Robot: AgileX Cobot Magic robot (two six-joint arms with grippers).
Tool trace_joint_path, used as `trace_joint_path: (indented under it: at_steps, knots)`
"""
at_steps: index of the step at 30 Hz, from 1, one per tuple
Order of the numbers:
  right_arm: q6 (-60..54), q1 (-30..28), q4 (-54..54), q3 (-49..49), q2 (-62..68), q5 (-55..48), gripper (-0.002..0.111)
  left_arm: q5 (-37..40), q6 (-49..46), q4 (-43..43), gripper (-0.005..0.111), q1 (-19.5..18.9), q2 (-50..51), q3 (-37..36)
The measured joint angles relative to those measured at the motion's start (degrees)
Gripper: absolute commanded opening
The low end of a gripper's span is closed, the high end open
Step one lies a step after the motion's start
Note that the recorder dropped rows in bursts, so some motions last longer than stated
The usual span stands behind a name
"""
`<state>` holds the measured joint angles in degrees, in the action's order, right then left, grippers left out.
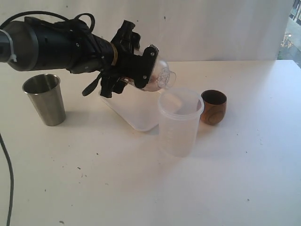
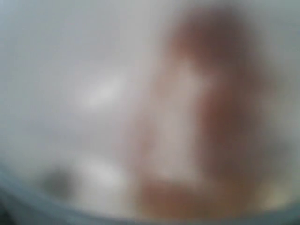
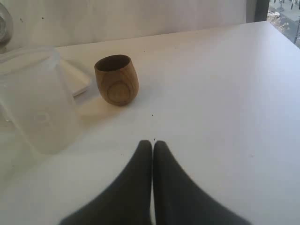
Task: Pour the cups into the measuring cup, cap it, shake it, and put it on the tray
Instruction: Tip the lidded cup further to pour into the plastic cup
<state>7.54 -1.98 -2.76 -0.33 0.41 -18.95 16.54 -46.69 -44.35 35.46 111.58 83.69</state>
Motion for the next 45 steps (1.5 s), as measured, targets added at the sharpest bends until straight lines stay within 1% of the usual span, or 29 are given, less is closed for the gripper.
trace_joint_path:
  at_steps: [4,7,28,31,37,45]
  knots:
    - [0.0,0.0,0.0,0.0,0.0,0.0,0.0,1.5,0.1,-3.4,0.0,1.1,0.0,0.1]
    - [0.0,0.0,0.0,0.0,0.0,0.0,0.0,1.4,2.0,-6.4,0.0,1.6,0.0,0.1]
    - [0.0,0.0,0.0,0.0,0.0,0.0,0.0,3.9,2.8,-10.8,0.0,2.0,0.0,0.1]
    - [0.0,0.0,0.0,0.0,0.0,0.0,0.0,4.0,3.5,-13.1,0.0,2.7,0.0,0.1]
    - [0.0,0.0,0.0,0.0,0.0,0.0,0.0,3.6,8.8,-19.6,0.0,3.9,0.0,0.1]
    - [0.0,0.0,0.0,0.0,0.0,0.0,0.0,3.6,9.8,-20.7,0.0,3.9,0.0,0.1]
